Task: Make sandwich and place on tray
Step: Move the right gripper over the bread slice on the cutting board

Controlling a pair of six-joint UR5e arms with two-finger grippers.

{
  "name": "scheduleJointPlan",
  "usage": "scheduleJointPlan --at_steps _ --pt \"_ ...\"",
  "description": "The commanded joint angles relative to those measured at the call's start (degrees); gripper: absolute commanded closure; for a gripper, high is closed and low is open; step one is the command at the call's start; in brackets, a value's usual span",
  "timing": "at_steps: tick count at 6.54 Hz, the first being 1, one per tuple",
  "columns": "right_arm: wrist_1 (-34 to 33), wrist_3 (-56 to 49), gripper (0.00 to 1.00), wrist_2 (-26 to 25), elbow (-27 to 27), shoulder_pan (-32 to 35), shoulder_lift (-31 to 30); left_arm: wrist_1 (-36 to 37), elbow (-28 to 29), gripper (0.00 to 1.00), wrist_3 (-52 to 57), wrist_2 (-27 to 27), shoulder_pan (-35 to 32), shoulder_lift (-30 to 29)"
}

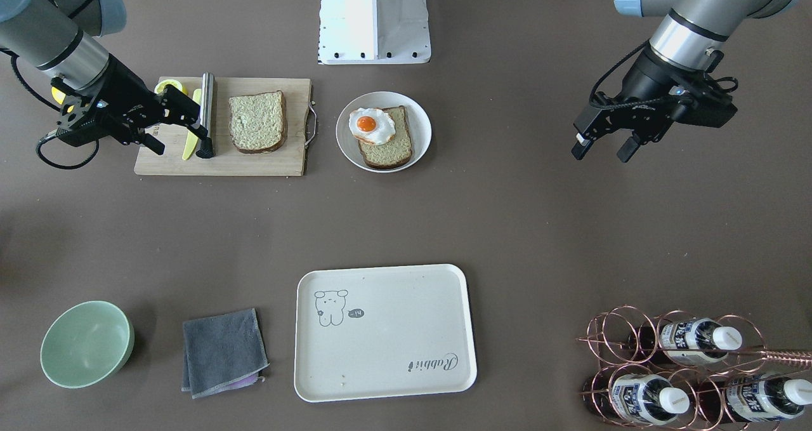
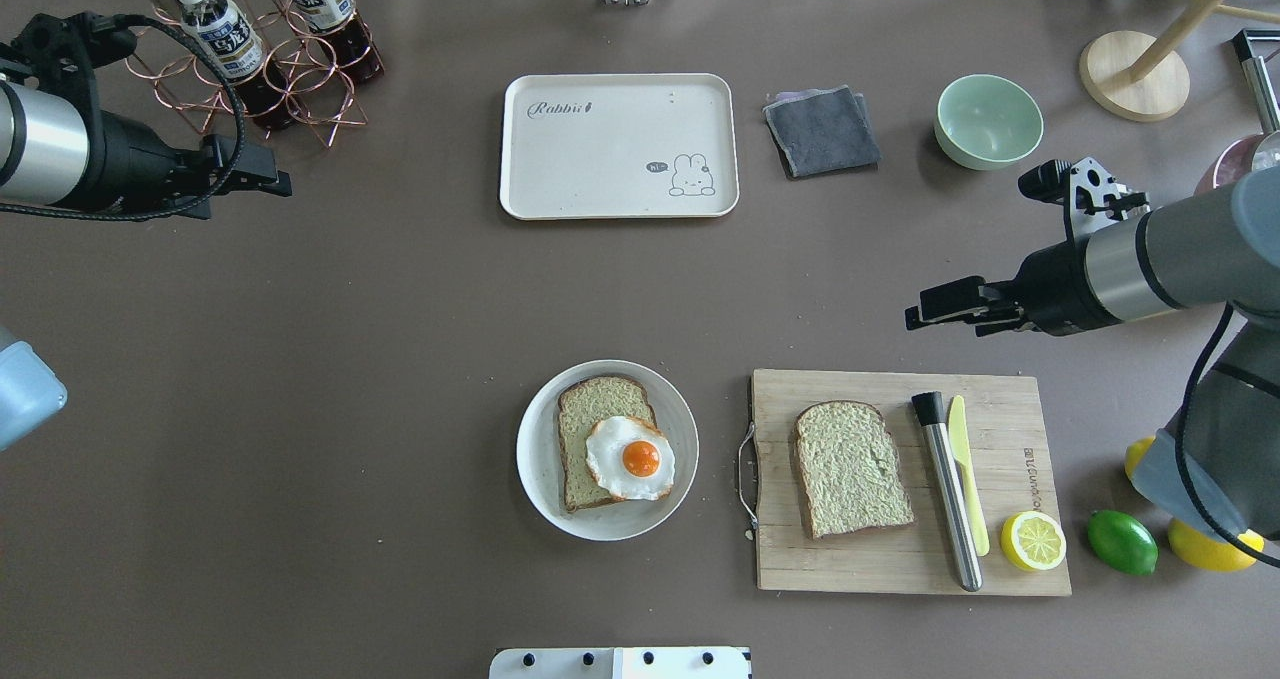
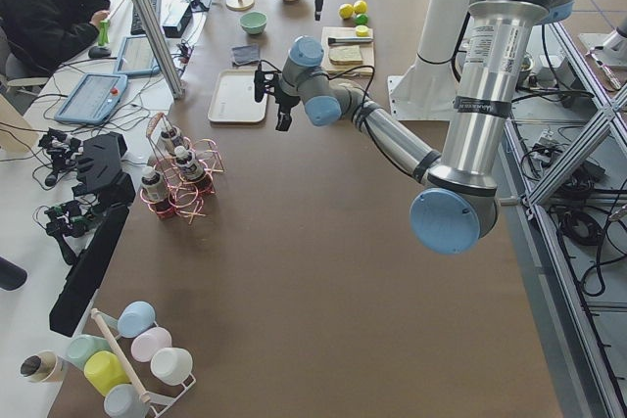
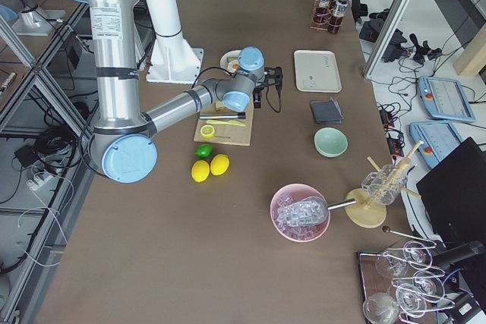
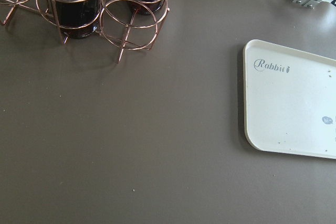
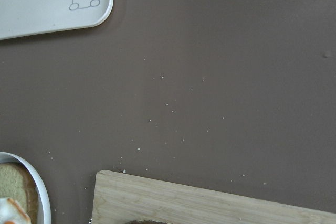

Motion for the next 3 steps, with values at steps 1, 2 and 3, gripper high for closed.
scheduleJointPlan --at_steps 1,2,3 --pt "0.4 2.15 0.0 -7.26 0.51 -8.18 -0.69 -0.01 -0.09 0.02 -0.07 0.11 0.22 -0.01" --pt "0.49 5.12 0.01 -9.1 1.11 -10.74 -0.52 -0.09 -0.09 0.02 -0.07 0.11 0.22 0.07" --pt "0.49 5.24 0.06 -9.99 1.29 -12.24 -0.6 -0.09 -0.09 0.02 -0.07 0.2 0.22 0.07"
